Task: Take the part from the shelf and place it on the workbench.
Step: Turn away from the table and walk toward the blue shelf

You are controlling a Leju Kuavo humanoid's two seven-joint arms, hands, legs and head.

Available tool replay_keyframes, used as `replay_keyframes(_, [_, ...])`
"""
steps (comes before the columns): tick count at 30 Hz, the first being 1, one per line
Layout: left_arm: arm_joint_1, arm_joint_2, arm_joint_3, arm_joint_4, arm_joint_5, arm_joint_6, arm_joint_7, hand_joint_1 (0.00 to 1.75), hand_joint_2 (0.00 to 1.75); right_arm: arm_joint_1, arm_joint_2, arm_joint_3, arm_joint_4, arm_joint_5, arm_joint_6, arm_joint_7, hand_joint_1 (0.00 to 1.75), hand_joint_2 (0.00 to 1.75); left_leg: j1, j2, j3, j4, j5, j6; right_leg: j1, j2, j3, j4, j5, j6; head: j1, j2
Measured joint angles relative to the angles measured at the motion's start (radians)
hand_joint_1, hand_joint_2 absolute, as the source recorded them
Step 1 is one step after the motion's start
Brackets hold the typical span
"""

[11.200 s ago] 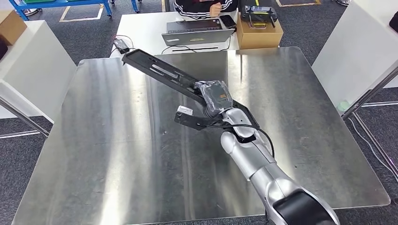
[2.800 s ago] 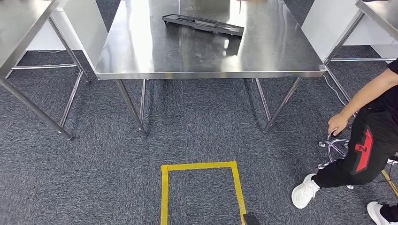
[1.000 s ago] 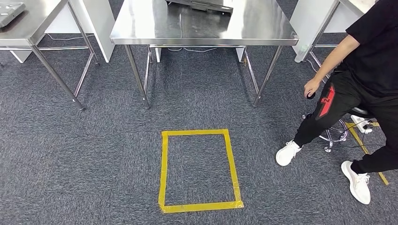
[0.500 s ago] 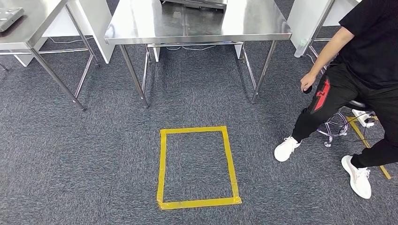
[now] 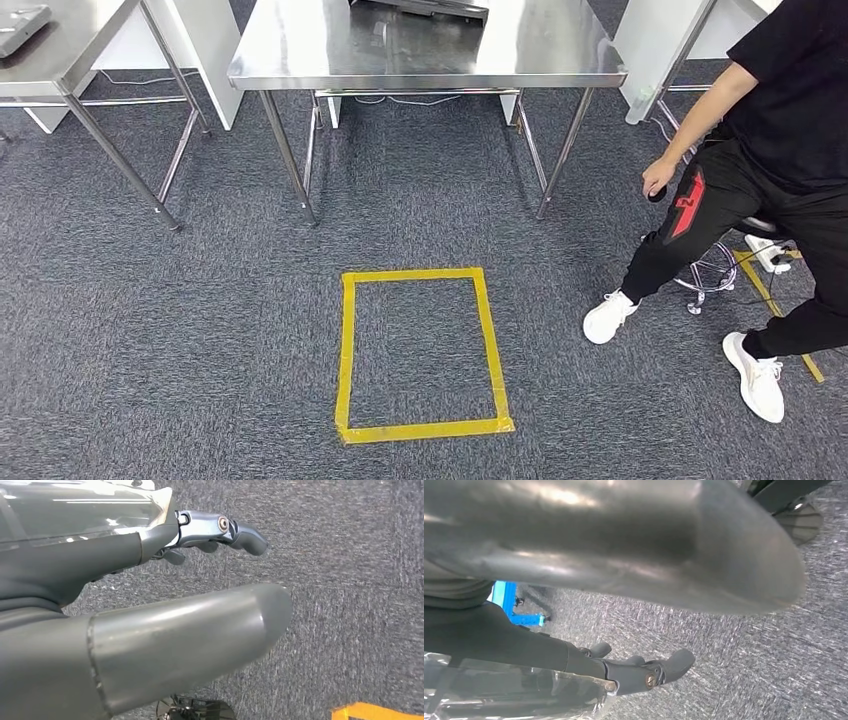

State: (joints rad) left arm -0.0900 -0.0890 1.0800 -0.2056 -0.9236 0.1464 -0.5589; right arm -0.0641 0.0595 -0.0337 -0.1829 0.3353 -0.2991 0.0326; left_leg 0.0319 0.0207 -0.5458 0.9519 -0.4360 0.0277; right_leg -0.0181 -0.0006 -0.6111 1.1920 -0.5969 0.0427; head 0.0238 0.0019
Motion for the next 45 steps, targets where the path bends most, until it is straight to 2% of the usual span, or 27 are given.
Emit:
replay_keyframes(2, [0.001,-0.002,0.0,0.0,-0.001,0.0,0.0,0.0,0.0,0.002,-0.002,0.0,0.0,0.0,0.0,0.001,0.0,0.0,0.002,0.009,-0.002,0.001,0.001,-0.003,-0.007,0.0,-0.029,0.061,-0.01,0.017,0.0,0.0])
replay_keyframes(3, [0.001,-0.003,0.0,0.0,-0.002,0.0,0.0,0.0,0.0,0.003,-0.004,0.0,0.0,0.0,0.0,0.001,0.0,0.0,0.005,0.014,-0.002,0.002,0.001,-0.007,-0.012,-0.003,-0.013,0.029,0.009,0.031,0.0,0.0])
replay_keyframes(5, [0.001,-0.005,0.0,0.0,-0.004,0.0,0.0,0.0,0.0,0.002,-0.005,0.0,0.0,0.002,0.0,0.001,0.0,0.0,0.009,0.026,-0.001,0.009,-0.003,-0.022,-0.022,-0.028,0.056,-0.112,0.066,0.058,0.0,0.0])
replay_keyframes(6, [0.001,-0.004,0.0,0.0,-0.004,0.0,0.0,0.0,0.0,0.0,-0.005,0.0,0.0,0.002,0.0,0.001,0.0,0.0,0.01,0.033,-0.001,0.014,-0.007,-0.032,-0.023,-0.042,0.082,-0.171,0.088,0.06,0.001,0.0])
replay_keyframes(8, [0.0,-0.002,0.0,0.0,-0.005,0.0,0.0,0.0,0.0,-0.003,-0.003,0.0,0.0,0.003,0.001,0.001,0.0,0.0,0.006,0.045,0.003,0.02,-0.013,-0.048,-0.018,-0.051,0.093,-0.209,0.099,0.037,0.001,0.0])
replay_keyframes(10, [-0.001,-0.003,0.0,0.0,-0.005,0.0,0.0,0.0,0.0,-0.002,-0.004,0.0,0.0,0.003,0.002,0.001,0.0,0.0,0.01,0.055,0.008,0.019,-0.015,-0.058,-0.016,-0.032,0.09,-0.204,0.101,0.007,0.0,0.0])
replay_keyframes(11, [-0.001,-0.003,-0.001,0.0,-0.006,0.0,0.0,0.0,0.0,-0.002,-0.004,0.0,0.0,0.003,0.002,0.001,0.0,0.0,0.014,0.05,0.006,0.028,-0.026,-0.061,-0.016,-0.024,0.09,-0.203,0.103,-0.002,0.0,0.0])
replay_keyframes(13, [0.0,-0.003,-0.001,0.0,-0.006,0.0,0.0,0.0,0.0,-0.002,-0.004,0.0,0.0,0.003,0.002,0.001,0.0,0.0,0.017,0.02,-0.024,0.102,-0.084,-0.061,-0.015,-0.007,0.091,-0.202,0.11,-0.018,-0.002,0.0])
replay_keyframes(15, [0.001,-0.003,-0.001,0.0,-0.006,0.0,0.0,0.0,0.0,-0.002,-0.003,0.0,0.0,0.003,0.002,0.001,0.0,0.0,0.01,-0.008,-0.086,0.243,-0.161,-0.053,-0.005,0.01,0.085,-0.202,0.115,-0.028,-0.003,0.0])
replay_keyframes(17, [0.002,-0.002,-0.001,0.0,-0.006,0.0,0.0,0.0,0.0,0.0,-0.002,0.0,0.0,0.004,0.002,0.001,0.0,0.0,0.003,-0.015,-0.127,0.328,-0.184,-0.041,0.006,0.03,0.082,-0.201,0.117,-0.033,-0.003,0.0])
replay_keyframes(19, [0.002,-0.003,-0.001,0.0,-0.006,0.0,0.0,0.0,0.0,0.001,-0.002,0.0,0.0,0.006,0.003,0.002,0.0,0.0,-0.007,-0.027,-0.098,0.264,-0.13,-0.019,0.017,0.055,0.085,-0.201,0.117,-0.034,-0.003,0.0])
replay_keyframes(21, [0.002,-0.001,-0.001,0.0,-0.006,0.0,0.0,0.0,0.0,0.0,0.0,0.0,0.0,0.008,0.003,0.003,0.0,0.0,-0.015,-0.073,-0.035,0.132,-0.065,0.011,0.024,0.081,0.086,-0.2,0.117,-0.034,-0.002,0.0])
replay_keyframes(22, [0.002,0.001,-0.001,0.0,-0.006,0.0,0.0,0.0,0.0,-0.001,0.002,0.0,0.0,0.008,0.003,0.003,0.0,0.0,-0.019,-0.092,-0.014,0.088,-0.051,0.02,0.024,0.091,0.084,-0.199,0.117,-0.033,-0.002,0.0])
replay_keyframes(23, [0.002,0.001,-0.001,0.0,-0.007,0.0,0.001,0.0,0.0,-0.002,0.003,0.0,0.0,0.009,0.003,0.004,0.0,0.0,-0.023,-0.102,-0.003,0.066,-0.047,0.025,0.023,0.102,0.08,-0.198,0.118,-0.031,-0.002,0.0])
replay_keyframes(25, [0.001,0.001,-0.002,0.0,-0.006,0.0,0.001,0.0,0.0,-0.002,0.004,0.0,0.0,0.009,0.004,0.006,0.0,0.0,-0.027,-0.086,0.001,0.054,-0.046,0.023,0.021,0.122,0.069,-0.199,0.122,-0.024,-0.002,0.0])
replay_keyframes(26, [0.0,-0.001,-0.003,0.0,-0.006,0.001,0.002,0.0,0.0,0.0,0.004,0.0,0.0,0.009,0.004,0.007,0.0,0.0,-0.026,-0.074,0.005,0.045,-0.042,0.021,0.022,0.119,0.063,-0.194,0.12,-0.02,-0.002,0.0])
replay_keyframes(28, [-0.001,-0.003,-0.004,0.0,-0.006,0.001,0.003,0.0,0.0,0.0,0.004,0.0,0.001,0.009,0.004,0.009,0.0,0.0,-0.022,-0.047,0.011,0.028,-0.033,0.021,0.025,0.078,0.031,-0.139,0.091,-0.019,0.003,0.0])
replay_keyframes(30, [0.001,-0.004,-0.003,0.0,-0.007,0.002,0.004,0.0,0.0,-0.002,0.003,0.0,0.001,0.009,0.004,0.01,0.0,0.0,-0.022,-0.018,0.011,0.024,-0.03,0.023,0.02,0.03,-0.031,-0.015,0.037,-0.02,0.008,0.0])
replay_keyframes(32, [0.003,-0.005,-0.004,0.0,-0.007,0.002,0.006,0.0,0.0,0.0,0.001,0.0,0.001,0.009,0.004,0.011,0.0,0.0,-0.023,0.012,0.009,0.024,-0.031,0.022,0.011,0.015,-0.075,0.073,0.011,-0.008,0.008,0.0])
replay_keyframes(33, [0.003,-0.006,-0.004,0.0,-0.007,0.002,0.006,0.0,0.0,0.002,0.001,0.0,0.001,0.009,0.004,0.011,0.0,0.0,-0.023,0.025,0.009,0.025,-0.032,0.02,0.007,0.01,-0.07,0.066,0.02,0.003,0.009,0.0])
replay_keyframes(35, [0.003,-0.007,-0.004,0.0,-0.008,0.002,0.007,0.0,0.0,0.004,0.0,0.0,0.001,0.009,0.004,0.012,0.0,0.0,-0.022,0.049,0.01,0.028,-0.035,0.015,-0.004,-0.016,-0.001,-0.06,0.069,0.028,0.009,0.0])
replay_keyframes(37, [0.003,-0.006,-0.004,0.0,-0.009,0.003,0.009,0.0,0.0,0.003,0.001,0.0,0.001,0.008,0.004,0.013,0.0,0.0,-0.024,0.065,0.013,0.032,-0.04,0.007,-0.009,-0.059,0.063,-0.178,0.106,0.035,0.008,0.0])
replay_keyframes(39, [0.003,-0.006,-0.004,0.0,-0.009,0.004,0.011,0.0,0.0,0.002,0.003,0.0,0.001,0.008,0.004,0.015,0.0,0.0,-0.027,0.07,0.014,0.034,-0.042,0.003,-0.008,-0.081,0.076,-0.202,0.111,0.031,0.007,0.0])
replay_keyframes(41, [0.003,-0.006,-0.004,0.0,-0.009,0.004,0.011,0.0,0.0,0.001,0.003,0.0,0.001,0.008,0.004,0.015,0.0,0.0,-0.028,0.07,0.014,0.033,-0.042,0.002,-0.007,-0.081,0.075,-0.202,0.112,0.031,0.007,0.0])
replay_keyframes(42, [0.003,-0.005,-0.004,0.0,-0.008,0.007,0.015,0.0,0.0,0.001,0.004,0.0,0.001,0.009,0.003,0.018,0.0,0.0,-0.028,0.074,0.016,0.033,-0.044,-0.002,-0.005,-0.076,0.073,-0.203,0.114,0.025,0.006,0.0])
replay_keyframes(44, [0.002,-0.005,-0.002,0.0,0.002,0.023,0.027,0.0,0.0,0.004,0.005,0.001,0.001,0.02,0.002,0.032,0.0,0.0,-0.024,0.081,0.023,0.035,-0.05,-0.018,-0.004,-0.056,0.072,-0.206,0.12,0.005,0.005,0.0])
replay_keyframes(45, [0.003,-0.006,0.006,0.0,0.016,0.041,0.032,0.0,0.0,0.005,0.009,0.006,0.001,0.034,0.001,0.042,0.0,0.0,-0.019,0.058,-0.003,0.105,-0.096,-0.028,-0.004,-0.031,0.07,-0.209,0.127,-0.013,0.004,0.0])
